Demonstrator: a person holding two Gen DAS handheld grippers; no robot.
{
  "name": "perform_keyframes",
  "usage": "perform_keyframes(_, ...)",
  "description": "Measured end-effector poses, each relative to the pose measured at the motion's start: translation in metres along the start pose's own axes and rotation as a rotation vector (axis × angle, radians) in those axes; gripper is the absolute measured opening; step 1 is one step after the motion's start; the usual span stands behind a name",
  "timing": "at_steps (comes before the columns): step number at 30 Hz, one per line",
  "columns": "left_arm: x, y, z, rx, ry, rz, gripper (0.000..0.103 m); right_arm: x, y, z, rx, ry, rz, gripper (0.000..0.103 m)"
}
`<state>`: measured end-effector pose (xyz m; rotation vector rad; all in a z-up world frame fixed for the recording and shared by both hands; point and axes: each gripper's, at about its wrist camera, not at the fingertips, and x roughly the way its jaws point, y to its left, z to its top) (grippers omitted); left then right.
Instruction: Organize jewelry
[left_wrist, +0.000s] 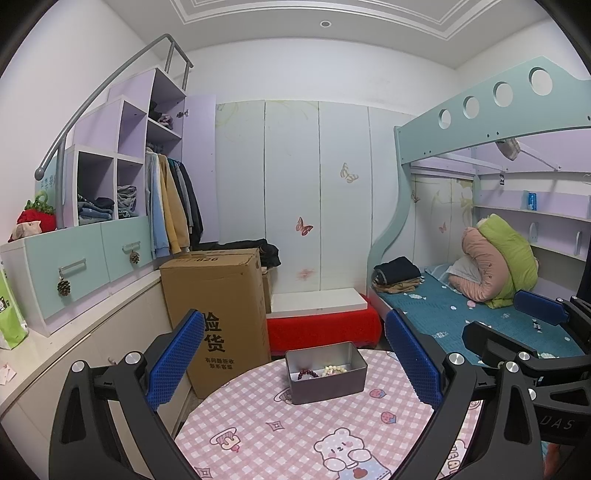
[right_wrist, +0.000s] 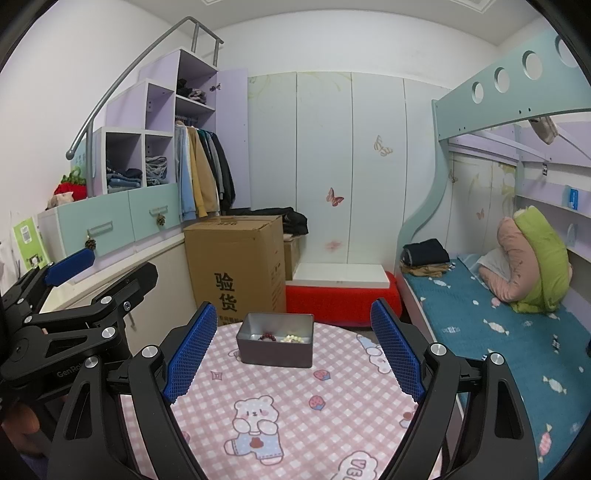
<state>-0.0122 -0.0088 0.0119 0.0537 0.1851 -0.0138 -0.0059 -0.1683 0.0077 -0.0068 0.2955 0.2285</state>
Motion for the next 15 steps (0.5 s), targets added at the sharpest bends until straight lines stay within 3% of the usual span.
perform_keyframes(15, 0.0016, -0.0020, -0.0004, 0.002, -0.004, 0.000, 0.095, 0.0027, 0.0025, -0.0022, 0.002, 0.004, 0.000, 0.083)
